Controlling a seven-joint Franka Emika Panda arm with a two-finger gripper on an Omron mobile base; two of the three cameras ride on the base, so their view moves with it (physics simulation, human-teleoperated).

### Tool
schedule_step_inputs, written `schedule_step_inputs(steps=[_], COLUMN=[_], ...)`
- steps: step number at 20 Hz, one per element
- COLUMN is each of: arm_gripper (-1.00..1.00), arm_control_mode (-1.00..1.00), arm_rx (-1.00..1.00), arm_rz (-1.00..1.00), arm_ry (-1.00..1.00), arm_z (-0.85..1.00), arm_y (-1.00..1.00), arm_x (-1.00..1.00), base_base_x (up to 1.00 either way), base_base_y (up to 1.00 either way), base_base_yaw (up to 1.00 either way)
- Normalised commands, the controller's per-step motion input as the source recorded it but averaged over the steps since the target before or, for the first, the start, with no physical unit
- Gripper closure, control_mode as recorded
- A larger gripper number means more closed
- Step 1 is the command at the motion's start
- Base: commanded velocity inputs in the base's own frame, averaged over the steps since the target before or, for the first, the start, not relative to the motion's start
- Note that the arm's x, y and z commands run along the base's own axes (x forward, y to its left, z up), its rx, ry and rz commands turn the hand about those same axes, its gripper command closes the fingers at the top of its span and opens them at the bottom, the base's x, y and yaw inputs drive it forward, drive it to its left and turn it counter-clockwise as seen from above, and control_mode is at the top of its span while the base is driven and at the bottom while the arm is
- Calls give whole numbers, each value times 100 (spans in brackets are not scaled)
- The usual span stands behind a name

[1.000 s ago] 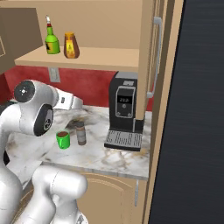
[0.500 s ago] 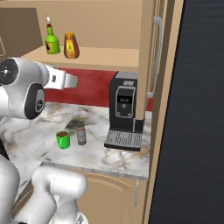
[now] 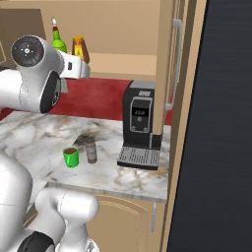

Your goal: Pick the cinnamon and honey bottle from the cabinet and place them next to the mug.

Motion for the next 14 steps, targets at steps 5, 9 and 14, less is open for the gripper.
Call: schedule_step_inputs(steps=[5,9,14], arm_gripper=[-100,-100,-100], arm_control_mode=[-100,-100,-100], arm_rx=[1,0,-1], arm_rz=[18,8,0], arm_ry=[0,0,3], arm_z=[4,0,5], arm_y=[0,0,1], arm_x=[35,34,32], base_base_x=[0,0,0], base_base_y=[0,0,0], base_base_yaw=[0,0,0])
